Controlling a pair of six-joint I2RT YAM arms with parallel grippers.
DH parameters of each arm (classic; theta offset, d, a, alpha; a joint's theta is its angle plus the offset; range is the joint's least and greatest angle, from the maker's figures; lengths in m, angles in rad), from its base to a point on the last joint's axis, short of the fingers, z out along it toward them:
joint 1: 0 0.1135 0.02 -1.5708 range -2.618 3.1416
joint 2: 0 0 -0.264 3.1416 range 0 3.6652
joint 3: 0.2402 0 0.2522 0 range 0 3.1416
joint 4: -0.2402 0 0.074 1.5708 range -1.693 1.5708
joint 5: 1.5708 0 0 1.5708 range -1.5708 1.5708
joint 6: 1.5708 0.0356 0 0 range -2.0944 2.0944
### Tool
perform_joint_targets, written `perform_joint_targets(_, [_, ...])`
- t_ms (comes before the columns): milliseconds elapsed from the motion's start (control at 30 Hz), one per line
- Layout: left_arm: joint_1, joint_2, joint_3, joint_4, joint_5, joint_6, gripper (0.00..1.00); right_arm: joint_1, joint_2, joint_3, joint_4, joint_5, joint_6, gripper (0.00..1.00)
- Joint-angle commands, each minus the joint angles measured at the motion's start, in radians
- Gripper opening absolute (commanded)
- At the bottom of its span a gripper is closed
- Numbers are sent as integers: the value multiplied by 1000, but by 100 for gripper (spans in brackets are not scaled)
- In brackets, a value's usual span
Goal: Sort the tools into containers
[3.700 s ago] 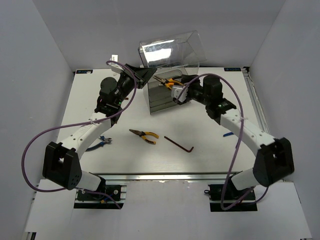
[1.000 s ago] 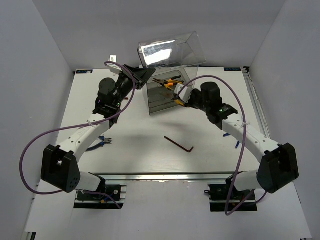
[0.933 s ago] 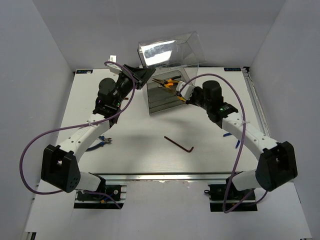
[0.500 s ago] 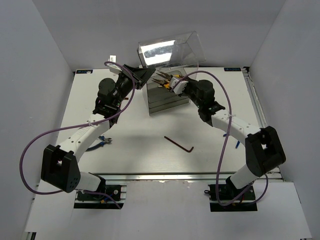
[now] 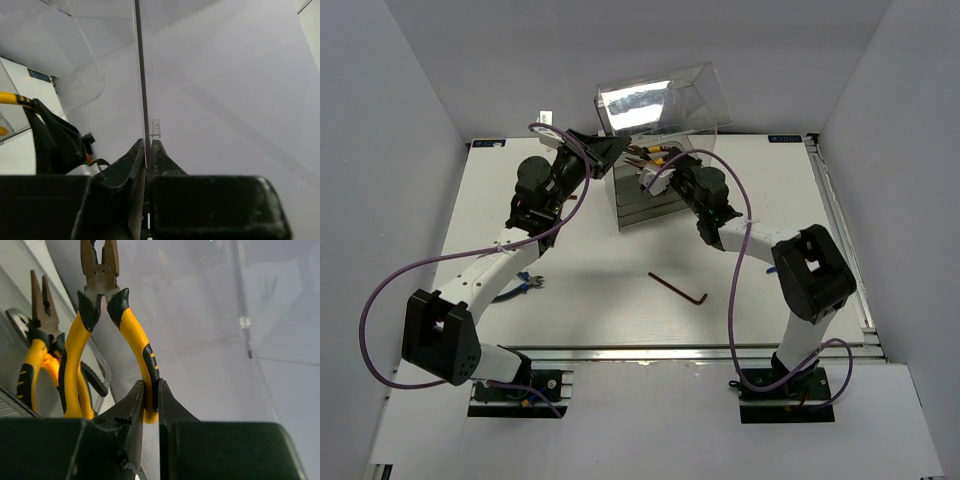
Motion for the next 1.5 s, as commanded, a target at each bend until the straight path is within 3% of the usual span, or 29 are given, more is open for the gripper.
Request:
perform_joint_targets(0, [-1,-42,13,80,9,10,16,2,37,61,191,12,-44,0])
perform_joint_targets(167, [1,-42,14,77,9,10,16,1,48,75,114,6,-7,1])
perform_joint_targets(400, [-1,-32,14,86,12,9,16,-5,-29,83,-108,-31,72,51])
perform_joint_targets(500, [0,-26,16,92,15,6,16,-11,-76,97,-232,-75,115,65])
perform_joint_targets(633, [-1,-25,22,88,19,7,16,-24,-156,98,-393,-142,146,73])
perform_joint_targets(667, [-1,-25,22,86,18,9,16,-27,-199,101,-500,-176,148,74])
perform_joint_targets(767, [1,-25,20,82,18,12,16,-50,-291,106,-736,-401,140,71])
perform_joint_targets(833, [1,-23,17,86,18,11,16,-54,-331,89,-823,-477,96,58])
perform_joint_targets(867, [0,-23,14,86,16,10,16,-56,-366,80,-894,-527,82,46])
perform_joint_targets(967, [1,-25,10,88,18,11,16,-54,-417,57,-955,-571,79,27])
perform_joint_targets(1033, [1,-25,7,86,20,11,16,-57,-444,54,-976,-581,114,2])
perform_joint_targets(1233, [1,-28,4,74,21,18,16,-57,-515,20,-865,-532,151,0])
perform_joint_targets(1467, [1,-42,-10,48,12,32,16,-60,-478,94,-817,-443,83,2])
